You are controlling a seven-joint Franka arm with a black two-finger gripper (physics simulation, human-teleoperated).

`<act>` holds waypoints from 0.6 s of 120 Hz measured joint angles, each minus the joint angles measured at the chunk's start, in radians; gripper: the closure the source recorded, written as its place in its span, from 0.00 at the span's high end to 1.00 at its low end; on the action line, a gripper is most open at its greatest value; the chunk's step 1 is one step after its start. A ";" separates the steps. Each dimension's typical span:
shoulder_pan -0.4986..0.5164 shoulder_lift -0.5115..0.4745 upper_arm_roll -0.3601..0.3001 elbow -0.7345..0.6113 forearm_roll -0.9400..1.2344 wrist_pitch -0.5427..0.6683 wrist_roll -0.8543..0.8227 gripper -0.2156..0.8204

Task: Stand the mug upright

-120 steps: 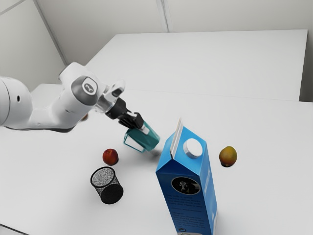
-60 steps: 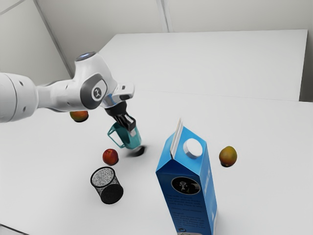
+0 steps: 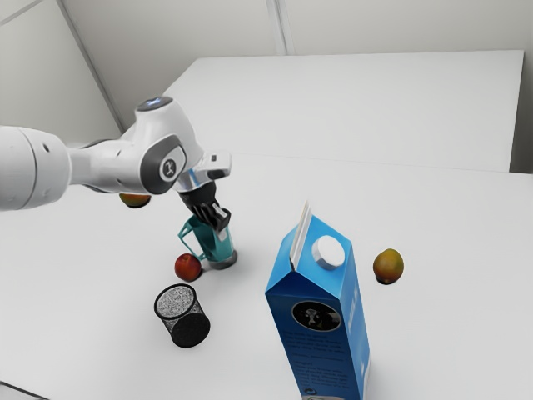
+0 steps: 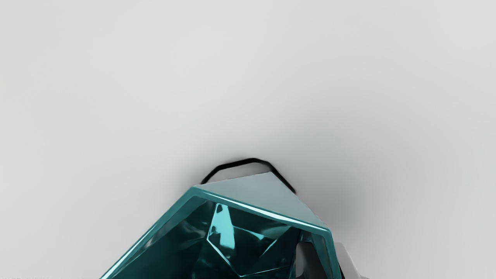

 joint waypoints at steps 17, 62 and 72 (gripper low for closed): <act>-0.001 0.004 0.000 0.000 0.002 0.005 -0.017 0.07; 0.001 0.003 -0.001 0.000 0.003 0.006 -0.028 0.46; 0.000 0.003 -0.001 0.000 0.004 0.006 -0.030 0.54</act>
